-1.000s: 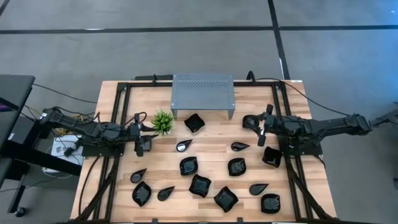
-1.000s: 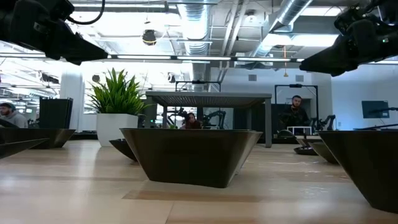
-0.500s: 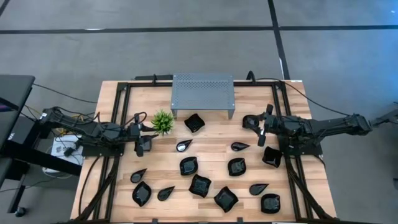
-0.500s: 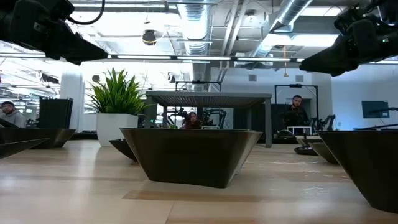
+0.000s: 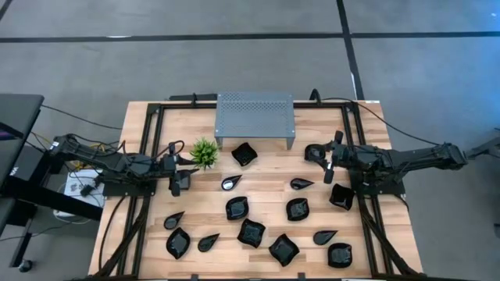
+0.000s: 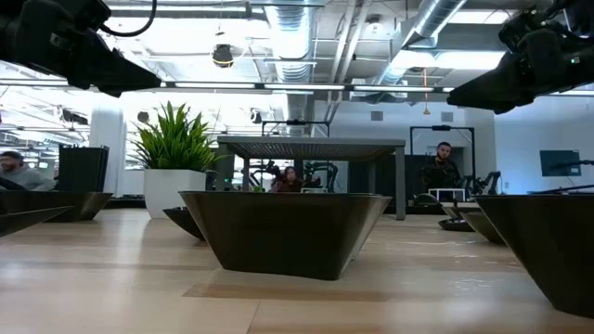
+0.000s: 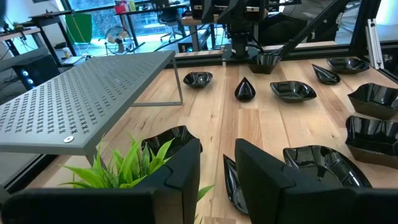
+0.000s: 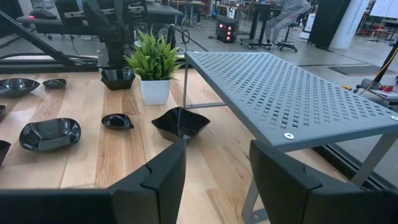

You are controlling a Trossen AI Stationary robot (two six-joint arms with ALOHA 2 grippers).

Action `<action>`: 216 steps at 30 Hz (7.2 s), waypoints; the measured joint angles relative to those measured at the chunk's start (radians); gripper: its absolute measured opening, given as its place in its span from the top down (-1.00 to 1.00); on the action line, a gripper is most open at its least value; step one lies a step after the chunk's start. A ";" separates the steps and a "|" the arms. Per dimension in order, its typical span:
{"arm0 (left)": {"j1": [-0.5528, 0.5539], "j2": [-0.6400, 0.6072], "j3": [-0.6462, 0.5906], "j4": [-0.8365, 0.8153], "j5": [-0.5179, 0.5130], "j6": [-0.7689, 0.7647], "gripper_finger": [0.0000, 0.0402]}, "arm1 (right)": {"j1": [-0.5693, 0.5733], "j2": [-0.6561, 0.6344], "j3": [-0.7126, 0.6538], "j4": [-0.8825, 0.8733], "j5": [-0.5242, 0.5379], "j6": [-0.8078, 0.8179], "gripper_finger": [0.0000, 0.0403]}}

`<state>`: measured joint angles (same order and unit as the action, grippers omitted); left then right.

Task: Pick & Place Mini shaped plates

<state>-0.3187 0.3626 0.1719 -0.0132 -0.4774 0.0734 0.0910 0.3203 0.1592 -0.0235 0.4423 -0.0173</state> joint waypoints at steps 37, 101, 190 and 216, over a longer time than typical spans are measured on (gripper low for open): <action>0.000 0.000 0.000 0.000 0.000 0.000 0.49 | 0.000 0.000 0.000 0.000 0.000 0.000 0.14; 0.009 0.001 0.000 0.233 0.008 0.003 0.49 | -0.145 0.115 0.000 0.378 -0.235 0.066 0.14; 0.153 0.312 0.045 0.538 0.131 0.042 0.35 | -0.121 1.617 1.100 -0.313 -0.339 -0.204 0.39; 0.153 0.321 0.044 0.537 0.135 0.042 0.35 | -0.127 1.694 1.172 -0.422 -0.335 -0.243 0.94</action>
<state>-0.1658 0.6834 0.2163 0.5243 -0.3428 0.1150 -0.0357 2.0146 1.3309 -0.4453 0.1074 -0.2605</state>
